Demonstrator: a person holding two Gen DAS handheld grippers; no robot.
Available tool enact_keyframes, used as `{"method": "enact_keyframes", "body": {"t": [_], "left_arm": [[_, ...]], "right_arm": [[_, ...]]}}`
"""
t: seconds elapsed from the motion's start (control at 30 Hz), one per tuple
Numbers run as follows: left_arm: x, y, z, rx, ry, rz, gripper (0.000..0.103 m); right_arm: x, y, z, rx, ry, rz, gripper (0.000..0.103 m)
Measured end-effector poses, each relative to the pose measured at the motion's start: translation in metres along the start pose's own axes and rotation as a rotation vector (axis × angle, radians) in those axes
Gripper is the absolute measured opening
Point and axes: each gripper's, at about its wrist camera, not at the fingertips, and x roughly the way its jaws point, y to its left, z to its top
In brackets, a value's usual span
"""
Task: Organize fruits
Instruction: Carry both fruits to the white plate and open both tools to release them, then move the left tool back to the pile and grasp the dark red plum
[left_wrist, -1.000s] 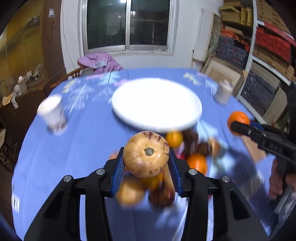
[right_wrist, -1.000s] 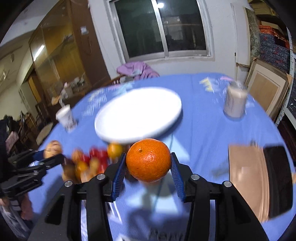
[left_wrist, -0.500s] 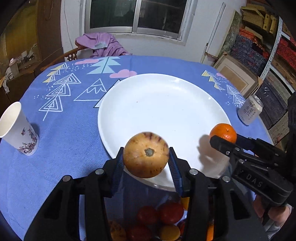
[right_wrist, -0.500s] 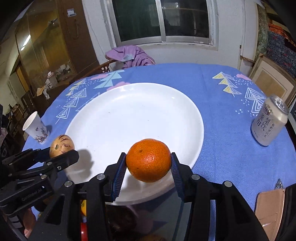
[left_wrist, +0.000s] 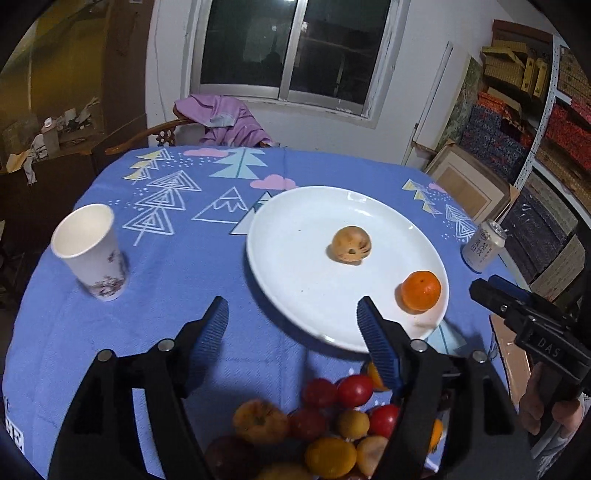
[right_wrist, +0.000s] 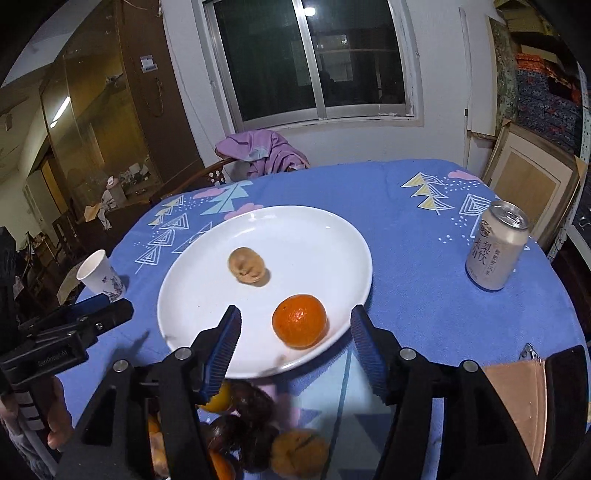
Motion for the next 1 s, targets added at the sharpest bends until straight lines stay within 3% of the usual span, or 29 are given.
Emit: {"method": "enact_keyframes", "body": {"t": [0.23, 0.4, 0.7, 0.93, 1.0], "left_arm": [[-0.052, 0.044, -0.077, -0.055, -0.017, 0.051, 0.079], [-0.063, 0.044, -0.119, 0.011, -0.018, 0.124, 0.079], [-0.043, 0.038, -0.111, 0.024, 0.02, 0.094, 0.079], [-0.029, 0.038, -0.105, 0.032, 0.031, 0.145, 0.08], [-0.023, 0.043, -0.104, 0.029, 0.046, 0.155, 0.085]], "right_arm": [[-0.045, -0.007, -0.064, -0.005, -0.021, -0.014, 0.07], [-0.057, -0.017, -0.08, 0.021, -0.048, -0.035, 0.079], [-0.05, -0.01, -0.081, 0.006, -0.021, -0.02, 0.079], [-0.05, -0.009, -0.083, 0.001, -0.017, -0.018, 0.08], [-0.05, -0.01, -0.083, 0.003, -0.015, -0.02, 0.081]]}}
